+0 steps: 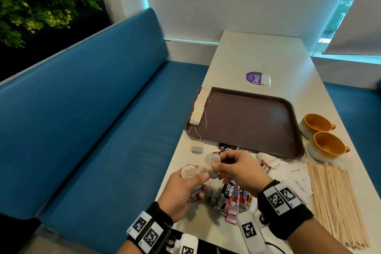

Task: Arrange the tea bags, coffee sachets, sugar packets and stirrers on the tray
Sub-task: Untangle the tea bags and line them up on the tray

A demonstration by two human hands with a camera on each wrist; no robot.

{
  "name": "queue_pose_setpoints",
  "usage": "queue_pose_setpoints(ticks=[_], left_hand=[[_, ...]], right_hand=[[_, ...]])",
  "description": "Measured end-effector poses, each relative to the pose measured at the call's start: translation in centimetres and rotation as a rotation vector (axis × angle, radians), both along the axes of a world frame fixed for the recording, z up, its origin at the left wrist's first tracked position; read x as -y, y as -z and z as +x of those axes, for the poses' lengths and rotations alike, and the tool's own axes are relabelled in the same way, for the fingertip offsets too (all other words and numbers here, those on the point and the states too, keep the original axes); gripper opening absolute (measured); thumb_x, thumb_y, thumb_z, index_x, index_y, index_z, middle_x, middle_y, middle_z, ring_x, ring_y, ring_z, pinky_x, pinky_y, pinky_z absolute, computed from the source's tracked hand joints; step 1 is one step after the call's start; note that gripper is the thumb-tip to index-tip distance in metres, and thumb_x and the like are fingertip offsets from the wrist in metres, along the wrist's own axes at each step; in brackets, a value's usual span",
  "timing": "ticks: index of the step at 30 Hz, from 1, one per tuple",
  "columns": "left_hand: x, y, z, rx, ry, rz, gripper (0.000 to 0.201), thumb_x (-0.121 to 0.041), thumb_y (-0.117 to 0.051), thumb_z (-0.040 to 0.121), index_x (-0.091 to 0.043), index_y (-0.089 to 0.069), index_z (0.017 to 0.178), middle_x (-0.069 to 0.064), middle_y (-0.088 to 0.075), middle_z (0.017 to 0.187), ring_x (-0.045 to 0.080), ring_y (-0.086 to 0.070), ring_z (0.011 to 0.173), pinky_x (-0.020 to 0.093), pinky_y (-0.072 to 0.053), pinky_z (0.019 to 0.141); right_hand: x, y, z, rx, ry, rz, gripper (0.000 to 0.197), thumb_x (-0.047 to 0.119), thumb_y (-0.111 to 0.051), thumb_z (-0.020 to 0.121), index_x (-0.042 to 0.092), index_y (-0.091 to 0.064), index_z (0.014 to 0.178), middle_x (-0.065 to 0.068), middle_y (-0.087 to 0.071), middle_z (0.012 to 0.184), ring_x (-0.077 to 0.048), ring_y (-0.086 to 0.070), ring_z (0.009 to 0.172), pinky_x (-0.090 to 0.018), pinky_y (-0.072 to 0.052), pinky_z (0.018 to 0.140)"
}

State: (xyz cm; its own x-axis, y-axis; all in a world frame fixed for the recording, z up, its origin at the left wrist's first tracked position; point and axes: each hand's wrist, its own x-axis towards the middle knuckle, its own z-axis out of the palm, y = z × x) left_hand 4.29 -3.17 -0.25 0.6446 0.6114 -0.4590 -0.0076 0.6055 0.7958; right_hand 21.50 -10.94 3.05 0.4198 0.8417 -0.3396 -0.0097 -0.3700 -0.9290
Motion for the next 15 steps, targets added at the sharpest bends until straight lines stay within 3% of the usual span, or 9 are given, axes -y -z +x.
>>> queue_pose_setpoints(ticks=[3, 6, 9, 13, 15], left_hand=[[-1.1, 0.8, -0.8, -0.010, -0.067, -0.105, 0.035, -0.013, -0.076, 0.078, 0.001, -0.065, 0.108, 0.021, -0.068, 0.084, 0.024, -0.060, 0.062, 0.031, -0.044, 0.060], [-2.5, 1.9, -2.0, 0.054, -0.103, -0.270, 0.043, -0.005, -0.059, 0.073, 0.006, -0.062, 0.114, 0.026, -0.066, 0.099, 0.025, -0.065, 0.070, 0.035, -0.049, 0.070], [-3.6, 2.4, -2.7, 0.084, -0.119, -0.325, 0.037, 0.006, -0.040, 0.083, 0.011, -0.063, 0.112, 0.021, -0.066, 0.103, 0.030, -0.068, 0.085, 0.036, -0.051, 0.074], [-4.3, 2.8, -3.1, 0.056, -0.086, -0.315, 0.034, 0.011, -0.041, 0.088, 0.011, -0.065, 0.111, 0.025, -0.072, 0.101, 0.035, -0.072, 0.086, 0.044, -0.054, 0.084], [-4.5, 3.1, -3.2, 0.048, -0.054, -0.341, 0.035, 0.012, -0.043, 0.088, 0.014, -0.064, 0.116, 0.032, -0.070, 0.107, 0.038, -0.072, 0.087, 0.045, -0.060, 0.080]], right_hand=[[-2.7, -0.1, 1.4, 0.046, 0.047, 0.016, 0.013, 0.006, -0.074, 0.090, -0.005, -0.069, 0.095, -0.025, -0.072, 0.080, -0.024, -0.065, 0.060, -0.029, -0.057, 0.054], [-6.4, 0.2, 3.8, 0.064, 0.150, 0.051, 0.012, 0.005, -0.074, 0.090, -0.004, -0.068, 0.096, -0.024, -0.072, 0.080, -0.025, -0.068, 0.062, -0.033, -0.061, 0.062], [-10.3, 1.0, 5.8, 0.027, 0.168, 0.052, 0.016, 0.011, -0.074, 0.092, -0.001, -0.069, 0.101, -0.016, -0.072, 0.083, -0.022, -0.067, 0.066, -0.032, -0.062, 0.066], [-14.5, 2.8, 7.1, 0.014, 0.050, 0.006, 0.022, 0.021, -0.075, 0.092, 0.003, -0.072, 0.105, -0.017, -0.069, 0.083, -0.022, -0.064, 0.071, -0.034, -0.058, 0.073], [-15.9, 3.9, 7.4, 0.036, 0.017, -0.063, 0.025, 0.022, -0.075, 0.092, 0.003, -0.071, 0.109, -0.015, -0.071, 0.083, -0.019, -0.066, 0.070, -0.032, -0.059, 0.070]])
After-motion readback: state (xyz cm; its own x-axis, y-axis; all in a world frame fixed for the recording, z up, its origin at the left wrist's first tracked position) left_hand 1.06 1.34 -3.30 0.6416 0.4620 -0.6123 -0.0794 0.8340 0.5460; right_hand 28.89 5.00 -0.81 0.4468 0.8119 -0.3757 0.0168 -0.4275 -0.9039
